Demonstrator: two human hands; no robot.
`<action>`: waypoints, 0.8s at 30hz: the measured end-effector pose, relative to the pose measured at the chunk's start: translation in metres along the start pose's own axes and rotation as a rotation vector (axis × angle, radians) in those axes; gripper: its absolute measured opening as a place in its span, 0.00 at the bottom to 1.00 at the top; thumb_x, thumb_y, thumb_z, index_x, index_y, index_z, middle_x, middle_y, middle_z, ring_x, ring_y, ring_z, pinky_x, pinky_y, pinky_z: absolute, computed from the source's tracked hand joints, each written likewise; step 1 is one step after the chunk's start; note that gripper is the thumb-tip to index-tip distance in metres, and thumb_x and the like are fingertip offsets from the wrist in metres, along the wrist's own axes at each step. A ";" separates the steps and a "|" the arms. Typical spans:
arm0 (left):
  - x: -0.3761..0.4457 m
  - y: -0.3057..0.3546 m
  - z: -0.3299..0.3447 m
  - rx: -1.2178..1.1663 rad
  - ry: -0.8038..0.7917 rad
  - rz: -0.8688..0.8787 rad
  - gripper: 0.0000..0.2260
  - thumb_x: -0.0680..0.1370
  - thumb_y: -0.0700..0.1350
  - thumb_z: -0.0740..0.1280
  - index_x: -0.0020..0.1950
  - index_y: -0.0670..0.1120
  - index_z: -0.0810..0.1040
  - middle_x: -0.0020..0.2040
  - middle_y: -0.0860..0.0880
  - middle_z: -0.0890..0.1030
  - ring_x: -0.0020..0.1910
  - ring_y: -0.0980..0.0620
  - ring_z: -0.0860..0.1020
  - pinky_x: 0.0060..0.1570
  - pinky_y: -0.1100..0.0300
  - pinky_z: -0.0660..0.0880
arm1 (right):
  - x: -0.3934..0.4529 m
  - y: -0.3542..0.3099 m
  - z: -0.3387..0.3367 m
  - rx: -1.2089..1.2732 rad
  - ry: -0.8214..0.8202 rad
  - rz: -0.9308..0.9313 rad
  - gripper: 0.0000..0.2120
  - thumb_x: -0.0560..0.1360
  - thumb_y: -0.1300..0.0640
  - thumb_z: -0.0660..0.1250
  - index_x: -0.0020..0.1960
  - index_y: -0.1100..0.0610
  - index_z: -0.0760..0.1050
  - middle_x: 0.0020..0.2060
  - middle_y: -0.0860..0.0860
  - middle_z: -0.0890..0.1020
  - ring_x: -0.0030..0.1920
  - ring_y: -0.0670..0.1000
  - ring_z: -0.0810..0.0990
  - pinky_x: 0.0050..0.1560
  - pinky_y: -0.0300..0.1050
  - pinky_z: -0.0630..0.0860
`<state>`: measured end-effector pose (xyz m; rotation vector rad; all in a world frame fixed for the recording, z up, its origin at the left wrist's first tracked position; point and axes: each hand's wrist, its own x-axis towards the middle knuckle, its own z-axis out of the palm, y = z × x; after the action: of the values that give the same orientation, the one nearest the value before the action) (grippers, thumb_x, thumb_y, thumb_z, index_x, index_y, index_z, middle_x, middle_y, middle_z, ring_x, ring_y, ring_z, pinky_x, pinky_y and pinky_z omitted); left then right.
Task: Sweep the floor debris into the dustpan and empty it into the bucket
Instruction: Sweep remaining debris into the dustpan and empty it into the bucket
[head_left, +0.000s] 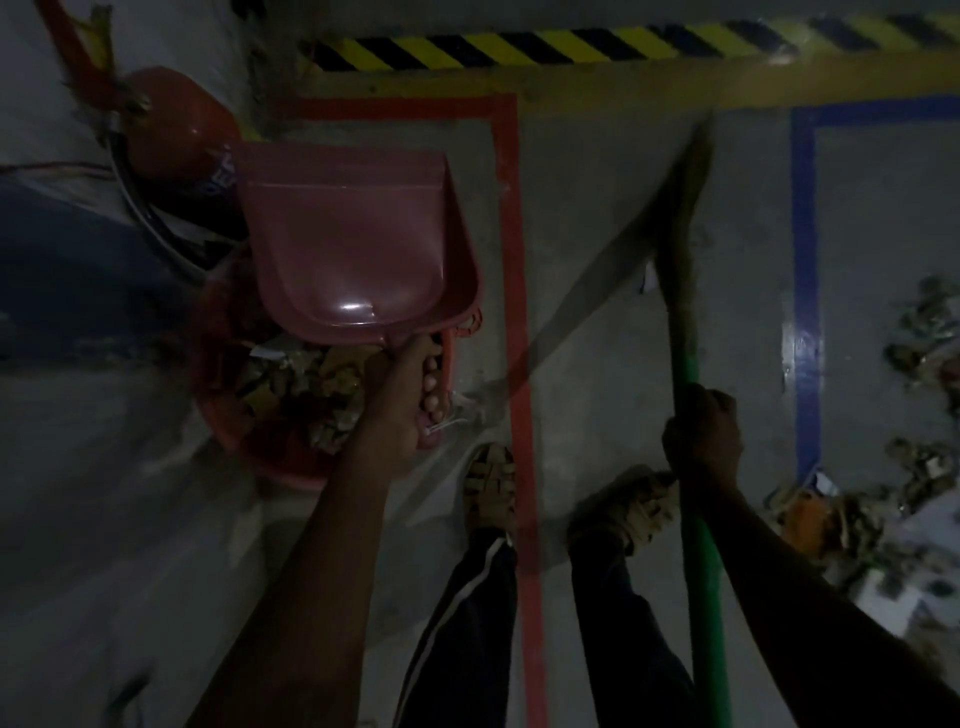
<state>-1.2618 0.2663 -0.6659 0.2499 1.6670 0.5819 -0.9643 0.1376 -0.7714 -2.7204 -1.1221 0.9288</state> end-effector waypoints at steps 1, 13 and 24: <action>-0.003 -0.006 -0.002 0.024 -0.002 -0.010 0.15 0.76 0.44 0.66 0.31 0.48 0.68 0.23 0.52 0.65 0.18 0.54 0.61 0.22 0.68 0.60 | -0.010 0.002 0.001 0.027 0.025 -0.030 0.18 0.74 0.65 0.65 0.64 0.59 0.73 0.62 0.60 0.71 0.50 0.64 0.77 0.48 0.51 0.72; -0.060 -0.110 -0.005 0.097 0.056 0.051 0.15 0.76 0.49 0.65 0.31 0.50 0.67 0.23 0.54 0.65 0.17 0.56 0.62 0.30 0.68 0.58 | -0.125 0.053 0.076 0.324 -0.594 0.052 0.26 0.76 0.64 0.69 0.73 0.53 0.69 0.51 0.59 0.81 0.35 0.57 0.82 0.27 0.46 0.76; -0.100 -0.190 -0.027 0.035 0.091 0.098 0.13 0.74 0.41 0.65 0.31 0.46 0.65 0.22 0.51 0.64 0.19 0.53 0.61 0.24 0.67 0.60 | -0.198 0.146 0.079 0.165 -0.123 -0.149 0.23 0.74 0.67 0.67 0.69 0.62 0.72 0.64 0.59 0.72 0.53 0.63 0.77 0.46 0.49 0.72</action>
<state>-1.2387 0.0512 -0.6742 0.3361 1.7616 0.6457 -1.0266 -0.1126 -0.7742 -2.4422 -1.1918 1.1244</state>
